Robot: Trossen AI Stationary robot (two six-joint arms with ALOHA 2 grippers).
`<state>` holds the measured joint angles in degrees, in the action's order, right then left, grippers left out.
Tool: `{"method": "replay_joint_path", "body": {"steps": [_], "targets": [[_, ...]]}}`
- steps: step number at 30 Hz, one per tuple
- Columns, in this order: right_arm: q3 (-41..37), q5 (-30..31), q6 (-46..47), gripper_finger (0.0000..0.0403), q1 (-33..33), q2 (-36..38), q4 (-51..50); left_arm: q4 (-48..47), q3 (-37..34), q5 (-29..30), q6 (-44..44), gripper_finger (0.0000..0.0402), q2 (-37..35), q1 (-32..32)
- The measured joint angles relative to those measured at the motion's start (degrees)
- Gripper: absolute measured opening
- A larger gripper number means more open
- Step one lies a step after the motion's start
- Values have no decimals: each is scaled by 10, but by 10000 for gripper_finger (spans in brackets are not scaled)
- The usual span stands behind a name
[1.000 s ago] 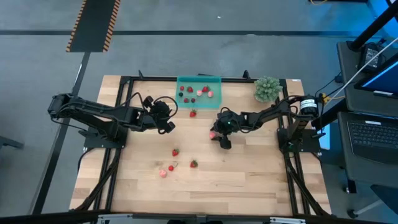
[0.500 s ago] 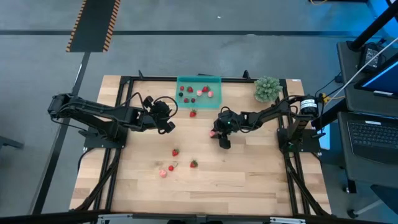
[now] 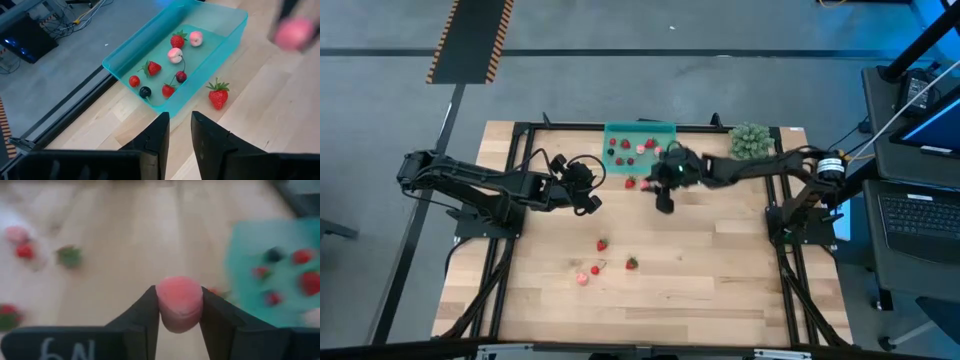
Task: Pick and placing Produce into tupperware
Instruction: Put the pink peach into the green container
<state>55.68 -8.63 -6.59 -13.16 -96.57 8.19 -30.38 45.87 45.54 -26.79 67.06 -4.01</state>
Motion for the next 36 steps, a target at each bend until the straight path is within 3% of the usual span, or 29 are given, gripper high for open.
{"method": "replay_joint_path", "body": {"steps": [11, 25, 36], "targets": [[293, 1, -161, 114, -98, -70, -362, 0, 0, 0, 0, 93, 0, 0], [534, 2, -46, 114, -185, -331, -560, 0, 0, 0, 0, 97, 0, 0], [592, 1, -10, 116, -197, -390, -593, -2, 0, 0, 4, 80, 0, 0]]}}
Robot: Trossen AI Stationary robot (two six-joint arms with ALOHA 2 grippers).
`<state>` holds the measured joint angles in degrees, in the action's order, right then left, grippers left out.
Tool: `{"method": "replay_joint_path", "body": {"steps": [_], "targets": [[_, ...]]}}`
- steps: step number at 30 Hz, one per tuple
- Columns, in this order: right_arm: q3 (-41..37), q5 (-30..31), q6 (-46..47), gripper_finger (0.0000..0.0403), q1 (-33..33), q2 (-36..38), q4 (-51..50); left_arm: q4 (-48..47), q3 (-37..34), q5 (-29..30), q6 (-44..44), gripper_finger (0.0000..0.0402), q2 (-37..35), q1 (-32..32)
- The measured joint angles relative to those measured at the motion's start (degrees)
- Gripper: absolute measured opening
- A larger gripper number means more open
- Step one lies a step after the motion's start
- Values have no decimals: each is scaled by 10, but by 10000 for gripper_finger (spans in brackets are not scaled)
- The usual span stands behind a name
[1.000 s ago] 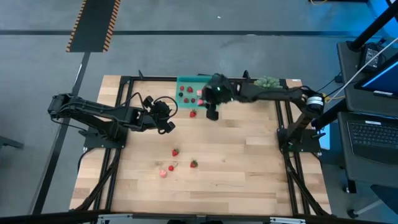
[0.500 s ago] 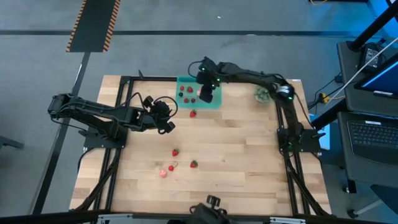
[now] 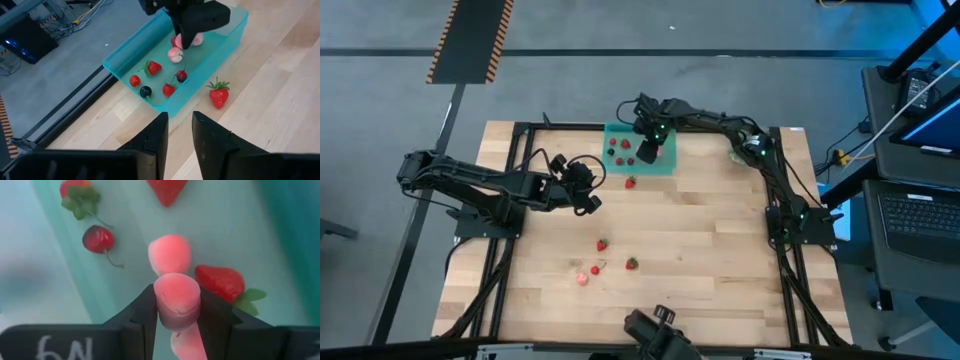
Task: Pick and placing Produce into tupperware
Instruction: Put the pink peach into the green container, then put the red strawberry into the green container
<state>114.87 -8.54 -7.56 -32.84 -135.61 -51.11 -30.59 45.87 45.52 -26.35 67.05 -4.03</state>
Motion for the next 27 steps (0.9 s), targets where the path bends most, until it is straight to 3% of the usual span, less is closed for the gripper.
{"method": "replay_joint_path", "body": {"steps": [10, 21, 27], "targets": [[0, 0, -1, 124, 0, -7, 1, 0, 0, 0, 0, 77, 0, 0], [0, 0, -1, 207, 0, -7, -3, 0, 0, 0, 0, 95, 0, 0], [0, 0, -5, 226, 0, 2, -10, 0, 0, 0, 0, 101, 0, 0]]}}
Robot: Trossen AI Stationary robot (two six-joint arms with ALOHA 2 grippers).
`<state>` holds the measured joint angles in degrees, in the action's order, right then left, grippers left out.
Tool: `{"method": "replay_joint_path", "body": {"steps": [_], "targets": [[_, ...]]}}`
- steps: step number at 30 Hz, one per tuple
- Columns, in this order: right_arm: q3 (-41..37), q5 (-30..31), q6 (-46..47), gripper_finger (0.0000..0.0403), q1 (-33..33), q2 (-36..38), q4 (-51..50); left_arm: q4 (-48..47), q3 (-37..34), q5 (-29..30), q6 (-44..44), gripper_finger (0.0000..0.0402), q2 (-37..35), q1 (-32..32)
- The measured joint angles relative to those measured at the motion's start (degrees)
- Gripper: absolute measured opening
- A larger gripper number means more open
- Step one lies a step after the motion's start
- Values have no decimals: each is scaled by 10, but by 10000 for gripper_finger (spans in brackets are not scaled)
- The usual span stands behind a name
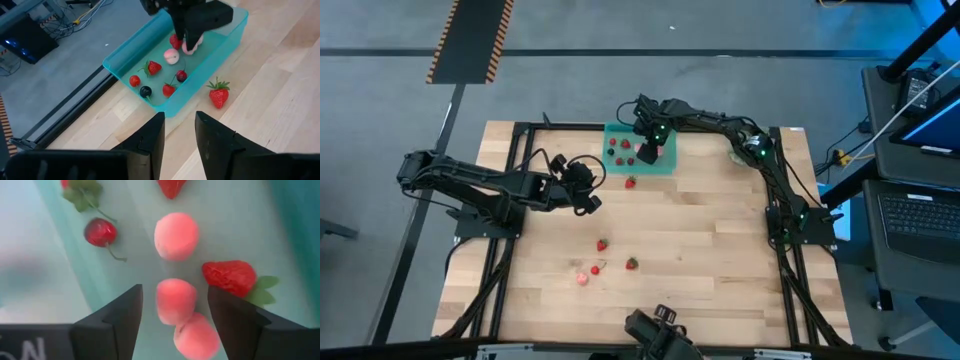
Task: Pick and placing Produce into tupperware
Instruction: Put the red strawberry into the green container
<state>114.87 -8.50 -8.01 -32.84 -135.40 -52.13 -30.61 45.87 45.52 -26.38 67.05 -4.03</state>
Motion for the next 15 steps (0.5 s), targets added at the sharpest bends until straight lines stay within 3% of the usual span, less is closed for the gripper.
{"method": "replay_joint_path", "body": {"steps": [8, 15], "targets": [[0, 0, 0, 214, 0, 79, -4, 0, 0, 0, 0, 93, 0, 0], [0, -1, -2, 209, 37, 146, -48, 0, 0, 0, -1, 83, 0, 0]]}}
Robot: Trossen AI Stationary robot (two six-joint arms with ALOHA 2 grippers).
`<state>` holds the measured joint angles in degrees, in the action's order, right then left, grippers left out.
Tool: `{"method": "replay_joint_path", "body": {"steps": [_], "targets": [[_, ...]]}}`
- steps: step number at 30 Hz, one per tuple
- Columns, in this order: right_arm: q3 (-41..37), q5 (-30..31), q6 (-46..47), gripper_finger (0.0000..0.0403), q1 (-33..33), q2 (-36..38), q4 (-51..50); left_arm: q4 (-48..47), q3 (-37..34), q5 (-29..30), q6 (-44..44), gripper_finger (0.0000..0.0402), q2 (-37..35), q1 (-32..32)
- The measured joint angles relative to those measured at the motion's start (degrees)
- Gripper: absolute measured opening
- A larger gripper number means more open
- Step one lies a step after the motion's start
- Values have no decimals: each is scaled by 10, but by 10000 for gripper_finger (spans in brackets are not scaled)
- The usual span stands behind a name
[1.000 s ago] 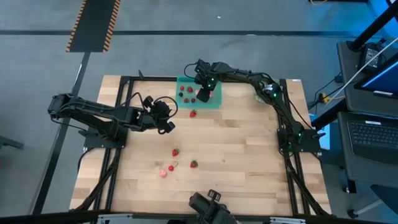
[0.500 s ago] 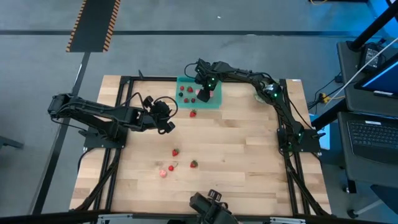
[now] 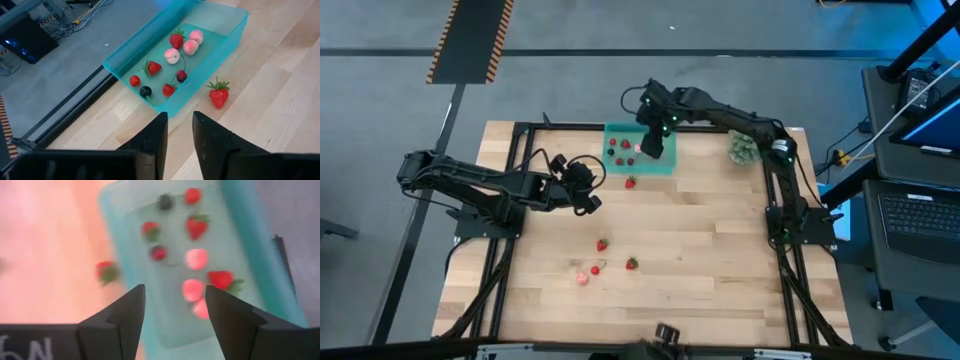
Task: Pick and placing Produce into tupperware
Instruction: Put the red strawberry into the green container
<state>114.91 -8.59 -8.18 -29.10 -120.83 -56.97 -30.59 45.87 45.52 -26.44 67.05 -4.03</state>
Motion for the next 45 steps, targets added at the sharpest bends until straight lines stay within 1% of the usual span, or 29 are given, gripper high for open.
{"method": "replay_joint_path", "body": {"steps": [3, 6, 9, 12, 16, 19, 23, 25, 28, 31, 37, 42, 45], "targets": [[0, -1, -1, 209, 28, 21, -31, 0, 0, 0, 0, 81, 0, 0], [0, 1, -14, 209, 61, 34, -40, 0, 0, 0, 0, 83, 0, 0], [0, 0, -34, 209, 94, 36, -48, 0, 0, 0, 0, 89, 0, 0], [-2, -2, -57, 209, 118, 36, -82, -1, 0, 0, 0, 94, 0, 0], [-50, 1, -47, 209, 133, 46, -91, -3, 0, 0, -1, 101, 0, 0], [-113, 4, -23, 209, 140, 77, -76, -4, 0, 0, -2, 104, 0, 0], [-233, 15, 31, 209, 152, 128, 6, -4, 0, -1, -5, 106, 0, 0], [-289, 18, 48, 209, 162, 161, 66, -4, 0, -1, -5, 104, 0, 0], [-363, 16, 47, 209, 179, 198, 168, -2, 0, -2, -5, 99, 0, 0], [-424, 15, 27, 209, 193, 208, 289, -1, 0, -2, -5, 94, 0, 0], [-500, 16, -10, 209, 209, 199, 454, -1, 0, -2, -5, 85, 0, 0], [-542, 15, -6, 209, 216, 189, 584, -1, 0, -2, -5, 80, 0, 0], [-547, 19, 28, 209, 215, 171, 626, -2, 0, -2, -5, 78, 0, 0]]}}
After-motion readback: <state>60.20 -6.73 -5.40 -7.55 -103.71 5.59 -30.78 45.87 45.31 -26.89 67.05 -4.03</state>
